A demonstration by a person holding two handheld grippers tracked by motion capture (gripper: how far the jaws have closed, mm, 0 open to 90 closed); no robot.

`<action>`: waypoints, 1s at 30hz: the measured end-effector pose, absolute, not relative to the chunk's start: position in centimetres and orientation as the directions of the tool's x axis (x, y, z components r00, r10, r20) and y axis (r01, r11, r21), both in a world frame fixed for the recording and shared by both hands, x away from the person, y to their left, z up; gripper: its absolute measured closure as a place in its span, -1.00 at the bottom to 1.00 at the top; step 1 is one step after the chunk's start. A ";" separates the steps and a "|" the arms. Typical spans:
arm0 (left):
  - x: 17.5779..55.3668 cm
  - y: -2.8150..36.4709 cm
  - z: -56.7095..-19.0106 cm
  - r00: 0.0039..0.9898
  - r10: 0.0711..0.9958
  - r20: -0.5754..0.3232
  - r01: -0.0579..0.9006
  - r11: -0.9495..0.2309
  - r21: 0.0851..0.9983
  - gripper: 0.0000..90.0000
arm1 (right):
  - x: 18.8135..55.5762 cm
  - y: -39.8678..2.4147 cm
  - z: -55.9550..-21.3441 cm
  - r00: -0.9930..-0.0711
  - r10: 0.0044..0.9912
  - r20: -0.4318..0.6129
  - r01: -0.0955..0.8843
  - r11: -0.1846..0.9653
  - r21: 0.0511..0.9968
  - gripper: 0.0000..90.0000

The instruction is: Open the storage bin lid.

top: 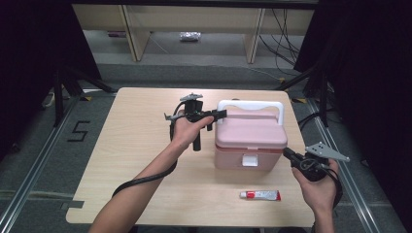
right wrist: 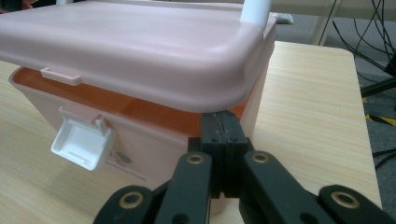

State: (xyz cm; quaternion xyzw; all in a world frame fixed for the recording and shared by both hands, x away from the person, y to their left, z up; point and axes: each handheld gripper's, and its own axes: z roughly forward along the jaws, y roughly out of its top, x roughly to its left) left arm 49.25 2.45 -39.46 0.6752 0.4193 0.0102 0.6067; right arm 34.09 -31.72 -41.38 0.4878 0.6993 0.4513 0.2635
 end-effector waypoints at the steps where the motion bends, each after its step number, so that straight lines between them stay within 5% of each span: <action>1: 49.2 2.4 -39.4 0.652 0.581 -0.487 0.546 0.085 0.833 0.56 | 34.2 -31.8 -41.3 -0.393 0.918 0.059 0.436 0.129 0.890 1.00; 9: 48.6 2.5 -38.8 0.677 0.618 -0.401 0.471 0.056 0.880 0.18 | 34.2 -31.8 -41.2 -0.389 0.920 0.051 0.431 0.132 0.892 1.00; 18: 46.8 3.5 -38.0 0.700 0.644 -0.310 0.386 0.025 0.922 0.06 | 34.2 -31.8 -41.2 -0.392 0.919 0.052 0.422 0.129 0.897 1.00; 30: 43.8 5.2 -37.6 0.773 0.591 -0.232 0.306 -0.025 0.952 0.79 | 34.3 -31.5 -40.7 -0.374 0.924 0.078 0.423 0.096 0.901 1.00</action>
